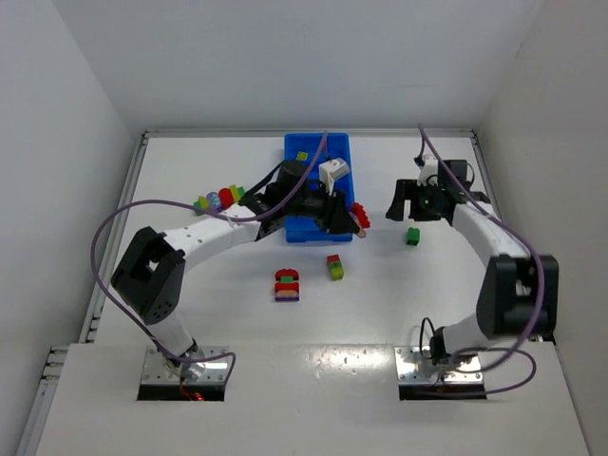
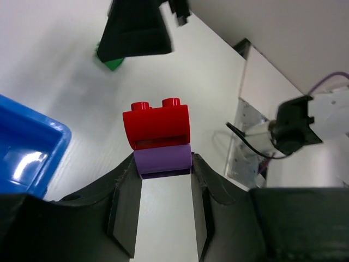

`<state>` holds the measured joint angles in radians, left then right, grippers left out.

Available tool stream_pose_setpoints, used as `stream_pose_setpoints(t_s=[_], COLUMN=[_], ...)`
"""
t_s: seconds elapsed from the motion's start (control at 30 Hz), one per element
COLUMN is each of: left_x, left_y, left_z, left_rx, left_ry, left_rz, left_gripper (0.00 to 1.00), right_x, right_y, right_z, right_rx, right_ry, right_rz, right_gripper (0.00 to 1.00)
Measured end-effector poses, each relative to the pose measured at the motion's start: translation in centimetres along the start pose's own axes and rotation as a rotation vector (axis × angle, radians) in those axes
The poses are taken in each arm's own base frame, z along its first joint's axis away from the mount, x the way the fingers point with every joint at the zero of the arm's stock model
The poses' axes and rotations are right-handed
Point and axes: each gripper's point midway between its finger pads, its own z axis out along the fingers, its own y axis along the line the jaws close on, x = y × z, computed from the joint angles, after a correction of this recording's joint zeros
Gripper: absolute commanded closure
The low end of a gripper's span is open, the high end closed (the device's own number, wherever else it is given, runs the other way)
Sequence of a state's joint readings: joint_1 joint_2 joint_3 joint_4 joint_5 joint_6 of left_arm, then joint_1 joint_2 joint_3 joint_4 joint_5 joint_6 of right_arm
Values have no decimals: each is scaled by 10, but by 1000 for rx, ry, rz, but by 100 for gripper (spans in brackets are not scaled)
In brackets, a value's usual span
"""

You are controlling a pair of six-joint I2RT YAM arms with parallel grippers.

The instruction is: Sort the legos into containers by color

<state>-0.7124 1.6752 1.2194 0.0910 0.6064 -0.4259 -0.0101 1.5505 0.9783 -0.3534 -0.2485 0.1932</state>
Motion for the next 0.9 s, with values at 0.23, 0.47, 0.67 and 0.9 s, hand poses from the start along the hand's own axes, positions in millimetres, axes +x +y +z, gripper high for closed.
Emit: stream_pose_setpoints(t_s=[0.23, 0.47, 0.67, 0.9], left_x=[10, 4, 12, 11], left_y=[-31, -67, -75, -73], left_z=[-15, -25, -30, -33], left_rx=[244, 470, 553, 568], left_ry=[73, 135, 174, 176], left_rz=[53, 100, 90, 92], left_gripper=[91, 87, 87, 88], right_x=[-27, 4, 11, 20], right_y=[109, 151, 160, 149], right_z=[-90, -112, -117, -123], right_rx=[-587, -871, -943, -926], right_ry=[-251, -208, -175, -180], right_rz=[-239, -322, -375, -405], right_gripper=[23, 23, 24, 25])
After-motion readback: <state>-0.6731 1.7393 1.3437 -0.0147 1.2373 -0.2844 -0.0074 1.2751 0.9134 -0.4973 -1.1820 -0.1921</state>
